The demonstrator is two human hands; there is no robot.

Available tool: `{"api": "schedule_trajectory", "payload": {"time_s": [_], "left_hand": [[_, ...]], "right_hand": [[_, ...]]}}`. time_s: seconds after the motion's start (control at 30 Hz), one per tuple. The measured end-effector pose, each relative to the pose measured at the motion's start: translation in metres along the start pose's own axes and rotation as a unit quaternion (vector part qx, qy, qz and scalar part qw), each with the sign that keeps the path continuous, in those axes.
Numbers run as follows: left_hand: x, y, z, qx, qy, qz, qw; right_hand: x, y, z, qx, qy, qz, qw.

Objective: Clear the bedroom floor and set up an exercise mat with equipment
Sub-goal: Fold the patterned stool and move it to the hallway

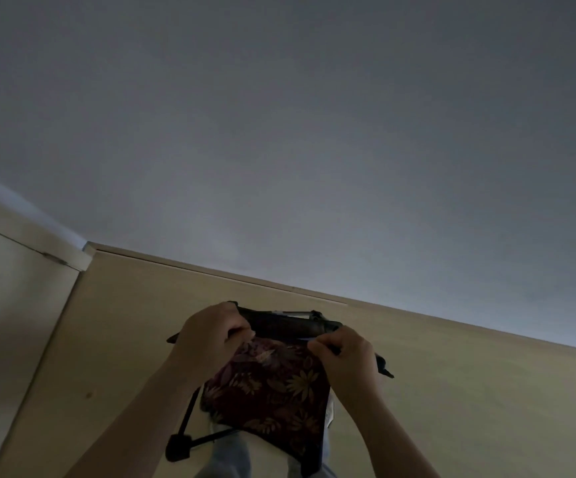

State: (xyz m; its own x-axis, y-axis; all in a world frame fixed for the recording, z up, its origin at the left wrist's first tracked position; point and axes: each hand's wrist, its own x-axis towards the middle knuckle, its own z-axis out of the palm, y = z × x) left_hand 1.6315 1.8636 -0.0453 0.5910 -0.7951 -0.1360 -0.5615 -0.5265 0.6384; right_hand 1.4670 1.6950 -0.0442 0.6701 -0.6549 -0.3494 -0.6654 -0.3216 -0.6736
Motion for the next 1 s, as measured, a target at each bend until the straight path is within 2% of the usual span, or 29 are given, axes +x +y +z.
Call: {"api": "schedule_trajectory", "payload": {"time_s": [0.5, 0.67, 1.0], "left_hand": [[0.035, -0.082, 0.107, 0.024, -0.055, -0.052, 0.997], [0.058, -0.102, 0.135, -0.003, -0.047, -0.073, 0.996], [0.13, -0.118, 0.157, 0.021, -0.016, -0.081, 0.996]], "right_hand": [[0.057, 0.098, 0.095, -0.007, -0.031, 0.098, 0.995], [0.088, 0.112, 0.107, -0.018, -0.03, 0.099, 0.994], [0.167, 0.118, 0.112, -0.037, 0.005, 0.082, 0.996]]}}
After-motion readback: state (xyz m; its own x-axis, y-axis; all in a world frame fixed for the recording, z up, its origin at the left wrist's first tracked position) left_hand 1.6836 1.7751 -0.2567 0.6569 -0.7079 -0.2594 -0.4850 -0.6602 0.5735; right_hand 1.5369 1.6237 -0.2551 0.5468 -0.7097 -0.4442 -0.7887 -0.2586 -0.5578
